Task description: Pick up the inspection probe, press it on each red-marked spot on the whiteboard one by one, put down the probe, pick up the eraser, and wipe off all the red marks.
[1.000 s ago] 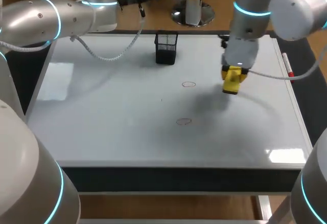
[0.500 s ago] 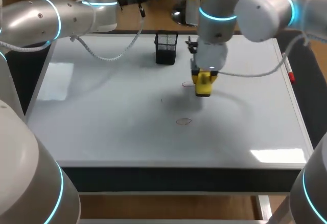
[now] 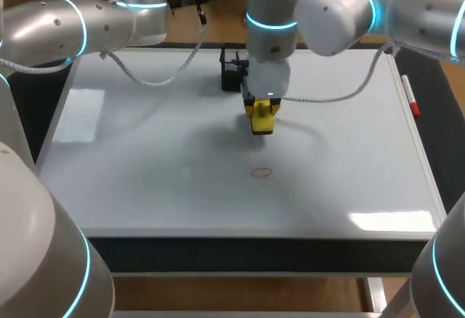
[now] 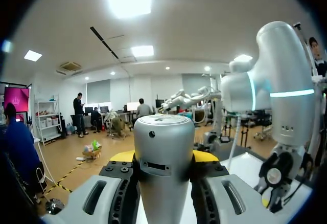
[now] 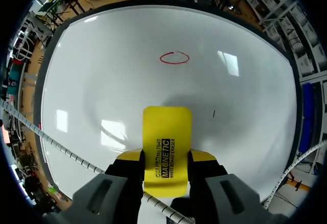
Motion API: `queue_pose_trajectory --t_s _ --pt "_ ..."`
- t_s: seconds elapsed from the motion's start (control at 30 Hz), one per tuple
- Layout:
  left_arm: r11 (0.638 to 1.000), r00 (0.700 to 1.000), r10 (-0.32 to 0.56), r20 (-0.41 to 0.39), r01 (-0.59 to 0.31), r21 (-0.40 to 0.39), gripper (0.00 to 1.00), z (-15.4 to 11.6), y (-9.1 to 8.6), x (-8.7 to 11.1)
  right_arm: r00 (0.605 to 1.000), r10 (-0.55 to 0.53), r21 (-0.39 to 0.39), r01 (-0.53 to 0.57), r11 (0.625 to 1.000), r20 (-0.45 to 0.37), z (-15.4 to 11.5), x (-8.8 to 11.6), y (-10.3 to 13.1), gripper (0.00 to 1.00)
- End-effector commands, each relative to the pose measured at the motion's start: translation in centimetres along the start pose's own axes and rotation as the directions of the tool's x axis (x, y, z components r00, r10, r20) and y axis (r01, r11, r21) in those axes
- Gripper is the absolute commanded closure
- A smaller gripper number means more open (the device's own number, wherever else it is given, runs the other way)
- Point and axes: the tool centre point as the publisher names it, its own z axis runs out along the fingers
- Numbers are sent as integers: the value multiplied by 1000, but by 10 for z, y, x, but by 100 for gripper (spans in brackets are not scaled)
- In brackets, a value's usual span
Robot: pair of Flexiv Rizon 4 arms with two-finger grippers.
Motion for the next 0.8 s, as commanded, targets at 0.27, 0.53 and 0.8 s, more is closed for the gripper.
queue_pose_trajectory --t_s 0.27,0.53,0.8 --pt "1000 1000 -2 -3 2 -2 100 0 -1 -1 999 -3 -23 2 1000 -47 16 -11 -7 100" --pt "1000 1000 -2 -3 2 -2 100 0 -1 -1 999 5 -34 -6 999 -44 25 -6 -7 100" --pt "1000 1000 -2 -3 2 -2 100 0 -1 -1 998 24 -53 -27 998 -50 32 6 -9 100"
